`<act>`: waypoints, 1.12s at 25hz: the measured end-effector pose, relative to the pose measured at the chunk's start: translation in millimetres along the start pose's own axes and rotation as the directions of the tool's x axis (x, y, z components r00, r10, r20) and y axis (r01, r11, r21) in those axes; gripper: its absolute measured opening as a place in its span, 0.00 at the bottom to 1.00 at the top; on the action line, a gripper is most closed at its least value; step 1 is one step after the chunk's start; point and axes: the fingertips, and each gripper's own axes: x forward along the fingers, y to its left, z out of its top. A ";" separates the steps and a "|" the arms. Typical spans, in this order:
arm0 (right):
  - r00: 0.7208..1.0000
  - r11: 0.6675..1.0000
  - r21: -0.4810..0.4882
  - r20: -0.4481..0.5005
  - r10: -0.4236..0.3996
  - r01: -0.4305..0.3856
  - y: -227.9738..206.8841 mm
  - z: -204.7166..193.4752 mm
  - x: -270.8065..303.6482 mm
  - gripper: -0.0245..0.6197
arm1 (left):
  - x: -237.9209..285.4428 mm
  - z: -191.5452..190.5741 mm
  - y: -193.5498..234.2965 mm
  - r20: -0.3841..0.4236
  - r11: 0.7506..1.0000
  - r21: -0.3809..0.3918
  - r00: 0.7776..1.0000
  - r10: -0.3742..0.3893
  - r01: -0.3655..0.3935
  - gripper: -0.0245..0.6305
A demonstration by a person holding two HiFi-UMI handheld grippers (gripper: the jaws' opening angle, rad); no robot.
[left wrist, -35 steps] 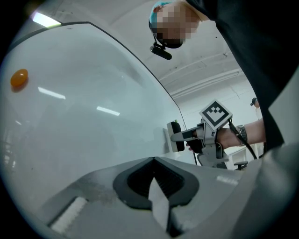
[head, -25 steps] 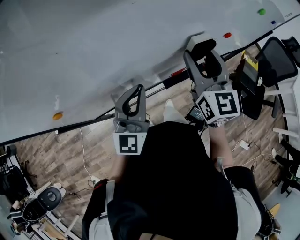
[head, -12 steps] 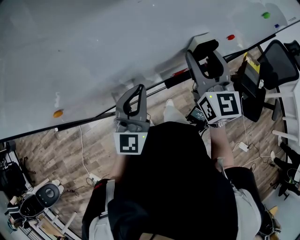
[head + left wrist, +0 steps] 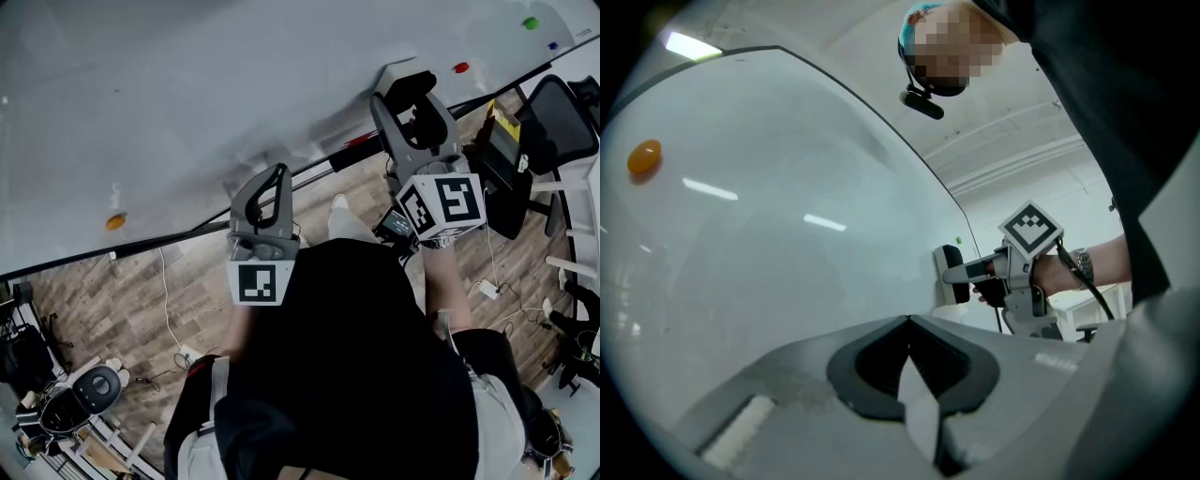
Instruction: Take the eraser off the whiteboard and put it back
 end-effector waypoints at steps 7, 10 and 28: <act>1.000 1.000 -0.002 -0.008 -0.003 0.003 0.6 -1.1 -9.0 0.44 | -4.2 3.0 -1.6 0.015 1.000 -0.008 1.000 -0.013 0.013 0.04; 1.000 1.000 -0.004 -0.007 -0.016 0.016 3.8 2.2 -16.7 0.44 | -10.7 6.6 -1.4 0.016 1.000 -0.010 1.000 -0.020 0.021 0.04; 0.996 0.995 0.040 0.034 -0.088 0.087 26.0 2.2 -72.1 0.40 | -35.1 14.2 -7.5 0.034 0.996 0.005 0.996 -0.086 0.086 0.04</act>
